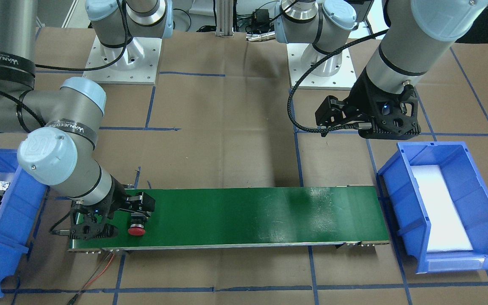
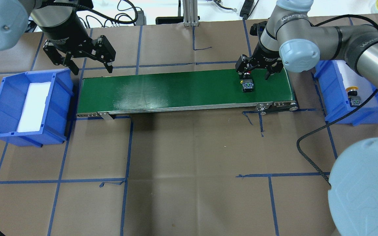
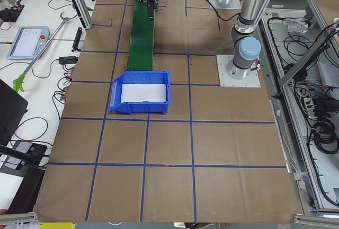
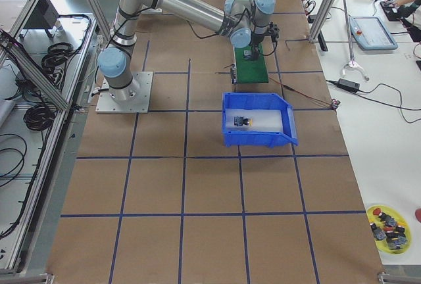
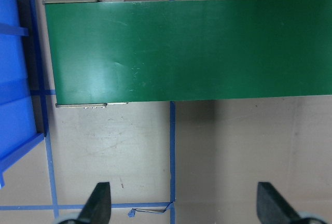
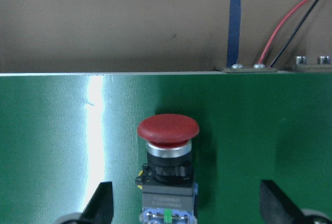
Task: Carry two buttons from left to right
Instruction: 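Lower the right gripper onto the red-capped button and close on it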
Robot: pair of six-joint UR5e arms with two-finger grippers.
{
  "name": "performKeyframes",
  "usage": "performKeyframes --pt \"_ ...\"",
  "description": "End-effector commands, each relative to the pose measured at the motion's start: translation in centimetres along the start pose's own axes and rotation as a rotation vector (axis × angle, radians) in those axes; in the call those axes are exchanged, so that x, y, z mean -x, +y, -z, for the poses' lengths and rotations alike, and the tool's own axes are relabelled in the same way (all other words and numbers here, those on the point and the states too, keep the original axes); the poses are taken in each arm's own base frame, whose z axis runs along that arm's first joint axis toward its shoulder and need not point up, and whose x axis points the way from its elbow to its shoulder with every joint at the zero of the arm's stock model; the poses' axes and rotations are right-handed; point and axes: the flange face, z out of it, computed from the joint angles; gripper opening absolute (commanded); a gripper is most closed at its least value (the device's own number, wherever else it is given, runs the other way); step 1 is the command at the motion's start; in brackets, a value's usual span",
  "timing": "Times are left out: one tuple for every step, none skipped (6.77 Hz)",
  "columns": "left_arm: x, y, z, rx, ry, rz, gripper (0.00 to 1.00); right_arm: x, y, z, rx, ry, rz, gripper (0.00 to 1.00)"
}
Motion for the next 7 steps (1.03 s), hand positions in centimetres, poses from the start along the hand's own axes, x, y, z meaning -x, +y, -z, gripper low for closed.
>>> performKeyframes --pt "0.0 0.0 0.0 0.0 0.0 0.001 1.0 -0.3 -0.4 -1.1 0.005 0.015 0.001 0.98" --pt "0.0 0.0 0.0 0.0 0.0 0.001 1.0 -0.4 -0.4 -1.6 0.011 0.019 0.002 0.98" --pt "0.0 0.0 0.0 0.0 0.0 0.001 1.0 -0.6 -0.4 -1.7 0.015 0.039 0.003 0.86" --pt "0.0 0.0 0.0 0.0 0.0 0.001 1.0 -1.1 -0.2 -1.8 0.03 0.086 0.007 0.48" --pt "0.0 0.0 0.0 0.0 0.0 0.003 1.0 -1.3 -0.1 -1.9 0.046 0.107 0.01 0.12" --pt "0.0 0.0 0.0 0.0 0.0 0.003 1.0 -1.5 0.0 -1.4 0.047 0.118 0.015 0.06" --pt "0.0 0.0 0.0 0.0 0.0 0.001 1.0 -1.6 -0.2 -0.3 0.032 0.144 0.064 0.06"
